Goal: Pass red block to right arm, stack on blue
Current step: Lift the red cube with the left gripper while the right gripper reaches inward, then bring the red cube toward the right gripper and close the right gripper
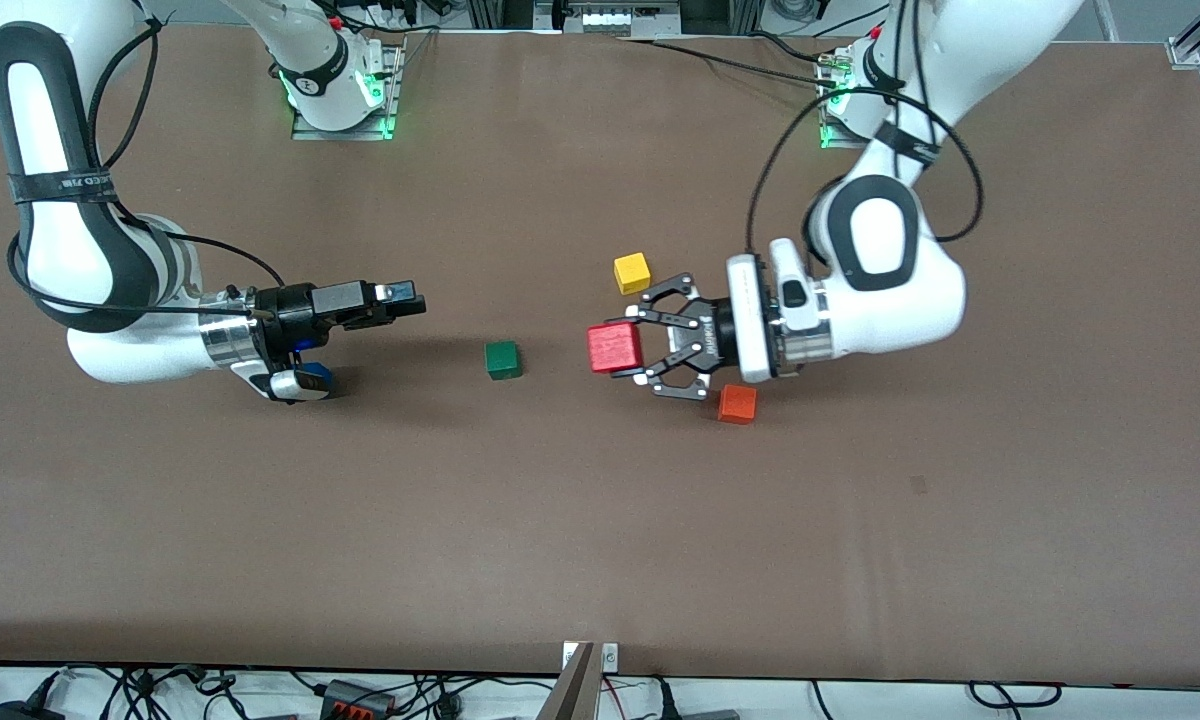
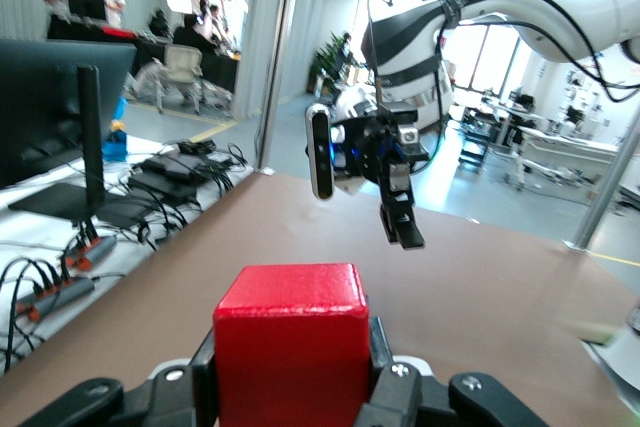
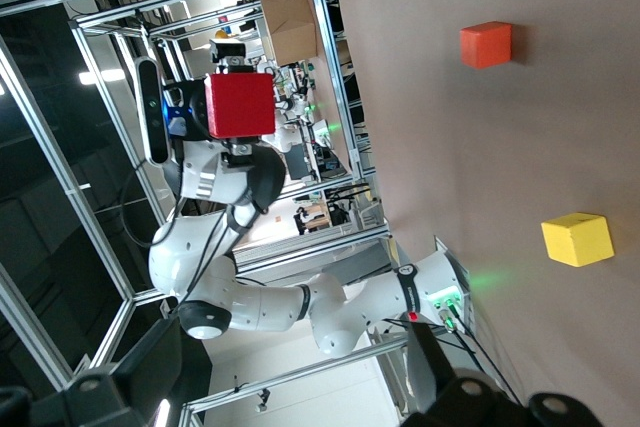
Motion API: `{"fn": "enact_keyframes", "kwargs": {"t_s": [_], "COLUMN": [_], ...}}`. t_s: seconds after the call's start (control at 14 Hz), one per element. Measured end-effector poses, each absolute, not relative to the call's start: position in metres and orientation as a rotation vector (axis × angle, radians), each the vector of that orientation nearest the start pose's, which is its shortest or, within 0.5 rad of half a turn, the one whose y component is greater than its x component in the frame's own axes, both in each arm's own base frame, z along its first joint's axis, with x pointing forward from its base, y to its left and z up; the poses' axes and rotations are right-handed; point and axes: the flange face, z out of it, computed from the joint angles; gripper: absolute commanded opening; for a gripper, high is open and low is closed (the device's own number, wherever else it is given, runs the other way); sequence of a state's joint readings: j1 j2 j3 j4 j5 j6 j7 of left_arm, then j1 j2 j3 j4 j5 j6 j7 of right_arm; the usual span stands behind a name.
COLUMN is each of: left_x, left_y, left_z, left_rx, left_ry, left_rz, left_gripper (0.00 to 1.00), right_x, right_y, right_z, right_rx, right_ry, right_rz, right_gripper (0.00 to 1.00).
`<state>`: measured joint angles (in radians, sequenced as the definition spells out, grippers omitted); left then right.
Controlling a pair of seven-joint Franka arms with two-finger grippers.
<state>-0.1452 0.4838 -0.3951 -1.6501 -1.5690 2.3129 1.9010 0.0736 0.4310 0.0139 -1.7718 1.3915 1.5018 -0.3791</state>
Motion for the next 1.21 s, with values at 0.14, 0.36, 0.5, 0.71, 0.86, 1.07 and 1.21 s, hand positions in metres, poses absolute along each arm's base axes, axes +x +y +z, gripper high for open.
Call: {"fn": "enact_keyframes", "kwargs": {"t_s": [0.14, 0.36, 0.5, 0.71, 0.86, 1.07, 1.21], "left_x": [0.603, 0.582, 0.571, 0.559, 0.556, 0.560, 0.560], "left_y": [-0.365, -0.402, -0.420, -0.440, -0.445, -0.444, -0.444], "left_z": [0.382, 0.365, 0.355, 0.348, 0.347, 0.347, 0.347], "left_rx": [1.547, 1.500, 1.482, 1.462, 1.455, 1.454, 1.454], "left_ry": [-1.055, -0.958, -0.965, -0.988, -0.996, -0.997, -0.998], "left_rz": [1.132, 1.173, 1.163, 1.139, 1.138, 1.147, 1.149], "left_gripper": [0.07, 0.07, 0.07, 0.07, 0.07, 0.07, 0.07], "right_x": [0.605, 0.607, 0.609, 0.620, 0.628, 0.631, 0.630], "right_y": [0.169, 0.180, 0.189, 0.198, 0.205, 0.224, 0.232], "right_z": [0.360, 0.350, 0.343, 0.337, 0.330, 0.321, 0.321], "right_rx": [-1.665, -1.609, -1.566, -1.562, -1.563, -1.577, -1.581], "right_ry": [0.013, 0.041, 0.064, 0.049, 0.038, 0.029, 0.020], "right_rz": [0.403, 0.412, 0.414, 0.412, 0.415, 0.423, 0.426], "right_gripper": [1.00, 1.00, 1.00, 1.00, 1.00, 1.00, 1.00]}}
